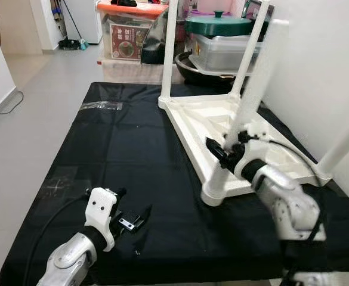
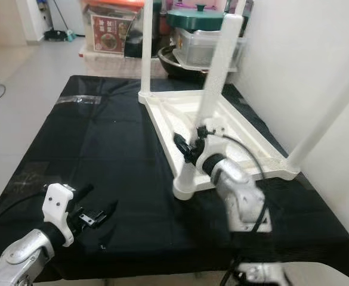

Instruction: Building children table

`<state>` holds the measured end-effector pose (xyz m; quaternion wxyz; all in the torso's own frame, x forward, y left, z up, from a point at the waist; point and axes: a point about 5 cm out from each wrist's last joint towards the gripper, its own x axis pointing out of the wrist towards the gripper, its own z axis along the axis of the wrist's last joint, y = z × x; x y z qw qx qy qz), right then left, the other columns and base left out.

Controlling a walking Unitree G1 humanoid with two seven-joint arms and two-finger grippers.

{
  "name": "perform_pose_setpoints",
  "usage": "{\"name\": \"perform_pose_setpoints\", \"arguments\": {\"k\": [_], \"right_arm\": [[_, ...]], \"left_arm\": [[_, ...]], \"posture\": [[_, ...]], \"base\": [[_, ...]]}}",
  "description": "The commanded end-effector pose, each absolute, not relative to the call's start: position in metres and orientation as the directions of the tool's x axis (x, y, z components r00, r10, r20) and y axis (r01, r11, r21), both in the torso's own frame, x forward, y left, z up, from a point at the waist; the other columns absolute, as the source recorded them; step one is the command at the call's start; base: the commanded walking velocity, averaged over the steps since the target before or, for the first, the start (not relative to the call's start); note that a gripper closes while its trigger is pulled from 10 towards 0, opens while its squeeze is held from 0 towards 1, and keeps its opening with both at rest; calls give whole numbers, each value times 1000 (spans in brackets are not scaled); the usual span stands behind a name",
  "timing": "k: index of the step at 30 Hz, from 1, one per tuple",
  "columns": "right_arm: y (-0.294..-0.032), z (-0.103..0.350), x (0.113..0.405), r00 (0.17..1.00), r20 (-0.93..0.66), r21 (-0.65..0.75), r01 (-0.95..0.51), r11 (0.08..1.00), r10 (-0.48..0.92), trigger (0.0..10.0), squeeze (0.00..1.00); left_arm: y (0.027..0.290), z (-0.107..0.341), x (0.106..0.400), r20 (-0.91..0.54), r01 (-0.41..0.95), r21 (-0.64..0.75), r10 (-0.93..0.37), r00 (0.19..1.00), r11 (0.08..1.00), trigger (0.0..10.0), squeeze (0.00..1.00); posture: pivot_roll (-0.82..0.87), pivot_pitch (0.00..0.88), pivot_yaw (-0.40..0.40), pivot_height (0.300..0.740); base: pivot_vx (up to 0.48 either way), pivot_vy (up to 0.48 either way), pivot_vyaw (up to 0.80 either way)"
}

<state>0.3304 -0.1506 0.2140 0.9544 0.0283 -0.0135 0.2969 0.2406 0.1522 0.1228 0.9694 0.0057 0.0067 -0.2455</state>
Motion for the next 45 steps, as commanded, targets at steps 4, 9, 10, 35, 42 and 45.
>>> {"name": "perform_pose_setpoints", "arguments": {"k": [4,9,10,35,42,45], "right_arm": [[-117,211,325,534,47,-25,-845,535,844,9686,0],[-84,199,323,382,28,-12,-924,383,924,824,0],[-84,199,323,382,28,-12,-924,383,924,824,0],[-147,166,317,977,-120,77,-171,982,179,10000,1000],[-140,199,332,907,37,54,-421,905,420,10000,0],[-135,205,329,851,83,37,-522,852,518,10000,0]], "left_arm": [[149,124,243,-6,485,1,-485,875,875,10000,0],[148,124,242,-7,494,4,-494,870,870,10000,0],[148,124,242,-7,494,4,-494,870,870,10000,0],[149,122,241,-15,497,2,-497,868,868,10000,0],[147,122,242,-9,496,1,-496,868,868,10000,0],[147,122,242,-5,491,2,-491,871,871,10000,0]], "posture": [[110,0,-128,740],[120,0,-131,740],[120,0,-131,740],[81,0,-110,740],[96,0,-127,740],[105,0,-129,740]], "base": [[0,0,0],[0,0,0],[0,0,0],[0,0,0],[0,0,0],[0,0,0]]}}
